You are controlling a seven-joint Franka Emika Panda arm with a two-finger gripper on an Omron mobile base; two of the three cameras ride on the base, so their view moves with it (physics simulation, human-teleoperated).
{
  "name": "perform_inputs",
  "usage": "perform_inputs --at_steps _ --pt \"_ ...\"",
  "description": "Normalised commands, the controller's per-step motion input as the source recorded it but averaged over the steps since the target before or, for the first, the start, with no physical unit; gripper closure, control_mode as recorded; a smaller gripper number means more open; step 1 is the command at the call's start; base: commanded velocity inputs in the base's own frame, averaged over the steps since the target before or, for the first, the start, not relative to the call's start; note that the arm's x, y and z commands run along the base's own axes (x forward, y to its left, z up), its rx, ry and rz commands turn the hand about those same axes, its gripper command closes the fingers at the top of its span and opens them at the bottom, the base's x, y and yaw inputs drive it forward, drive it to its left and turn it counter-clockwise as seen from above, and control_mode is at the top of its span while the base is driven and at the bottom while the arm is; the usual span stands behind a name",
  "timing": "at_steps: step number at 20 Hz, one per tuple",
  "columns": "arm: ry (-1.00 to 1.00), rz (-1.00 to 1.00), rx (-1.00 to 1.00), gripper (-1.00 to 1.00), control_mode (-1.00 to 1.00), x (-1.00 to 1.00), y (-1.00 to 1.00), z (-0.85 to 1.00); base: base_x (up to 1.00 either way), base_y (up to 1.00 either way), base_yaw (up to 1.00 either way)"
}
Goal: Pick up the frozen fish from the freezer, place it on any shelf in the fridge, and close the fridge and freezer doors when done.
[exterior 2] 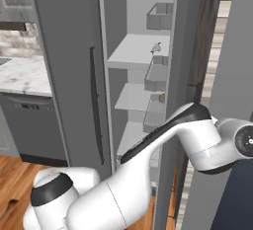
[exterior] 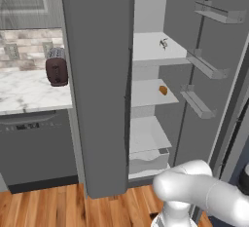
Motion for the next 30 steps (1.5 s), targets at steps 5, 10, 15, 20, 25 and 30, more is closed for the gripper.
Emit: perform_inputs --at_steps 5,10,15,20,25,30 --pt "0.0 0.0 0.0 -1.0 -1.0 0.36 -0.11 -0.2 0.0 0.0 0.0" --pt "0.0 0.0 0.0 -1.0 -1.0 0.43 -0.07 -0.17 0.0 0.0 0.0" --pt "0.0 0.0 0.02 -1.0 -1.0 0.54 -0.01 -0.07 0.0 0.0 0.0" --pt "0.0 0.0 0.05 -1.0 -1.0 0.51 0.0 -0.06 0.0 0.0 0.0" --pt "0.0 0.04 0.07 -1.0 -1.0 0.47 0.06 0.0 0.0 0.0 0.0" --pt "0.0 0.09 0.09 -1.0 -1.0 0.55 0.29 0.0 0.0 0.0 0.0"
